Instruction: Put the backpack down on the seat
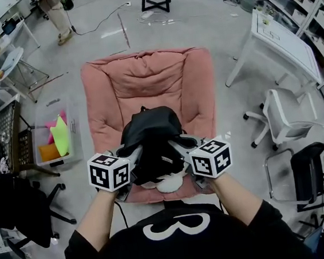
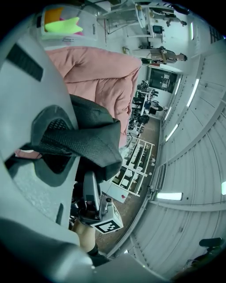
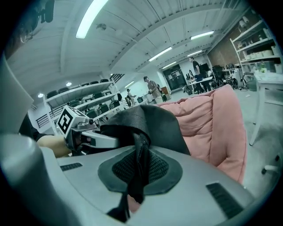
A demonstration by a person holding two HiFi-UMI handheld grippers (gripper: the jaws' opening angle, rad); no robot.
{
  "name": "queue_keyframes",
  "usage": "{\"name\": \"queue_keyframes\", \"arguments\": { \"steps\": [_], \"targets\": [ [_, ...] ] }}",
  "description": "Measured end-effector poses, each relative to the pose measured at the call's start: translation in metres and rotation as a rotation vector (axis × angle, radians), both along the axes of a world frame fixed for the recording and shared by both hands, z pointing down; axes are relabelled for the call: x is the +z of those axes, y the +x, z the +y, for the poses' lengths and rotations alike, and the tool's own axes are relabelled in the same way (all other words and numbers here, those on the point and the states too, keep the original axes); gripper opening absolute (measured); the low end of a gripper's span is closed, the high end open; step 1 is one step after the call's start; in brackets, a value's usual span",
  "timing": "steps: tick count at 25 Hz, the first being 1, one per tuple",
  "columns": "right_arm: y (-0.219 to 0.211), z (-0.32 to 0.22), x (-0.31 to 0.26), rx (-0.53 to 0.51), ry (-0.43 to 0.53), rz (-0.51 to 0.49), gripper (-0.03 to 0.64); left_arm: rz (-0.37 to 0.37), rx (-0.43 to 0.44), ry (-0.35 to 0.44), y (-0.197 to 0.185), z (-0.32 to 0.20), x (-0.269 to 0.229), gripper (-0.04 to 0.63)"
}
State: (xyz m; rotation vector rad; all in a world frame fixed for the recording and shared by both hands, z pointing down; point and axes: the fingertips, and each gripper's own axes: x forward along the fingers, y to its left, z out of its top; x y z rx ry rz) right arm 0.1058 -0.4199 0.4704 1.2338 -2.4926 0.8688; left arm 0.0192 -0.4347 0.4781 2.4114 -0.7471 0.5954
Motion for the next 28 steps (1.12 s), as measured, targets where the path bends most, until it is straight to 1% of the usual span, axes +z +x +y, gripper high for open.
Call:
{"name": "queue_keyframes", "arguments": {
  "steps": [7,12,15,18,20,25,28],
  "targets": [
    [0.01,-0.054,0.04,-0.03,-0.052,0.051,0.029,-0.053,0.024,0.004,0.009,-0.054,0.04,0.012],
    [0.016,-0.09,0.06,-0.042,-0.065,0.078,0.029,-0.099,0.05,0.028,0.015,-0.09,0.061,0.011],
    [0.018,-0.109,0.073,-0.056,-0.073,0.109,0.029,-0.115,0.059,0.018,0.018,-0.109,0.074,0.012],
    [0.017,-0.127,0.09,-0.057,-0.093,0.137,0.029,-0.123,0.042,0.001,0.017,-0.127,0.092,0.012],
    [0.016,-0.135,0.104,-0.06,-0.129,0.151,0.031,-0.126,0.03,-0.012,0.015,-0.133,0.104,0.012],
    [0.013,-0.152,0.122,-0.058,-0.17,0.147,0.031,-0.117,-0.015,-0.035,0.011,-0.151,0.121,0.012],
    [0.018,-0.165,0.129,-0.014,-0.188,0.129,0.037,-0.136,-0.043,-0.049,0.008,-0.163,0.129,0.061]
  ]
}}
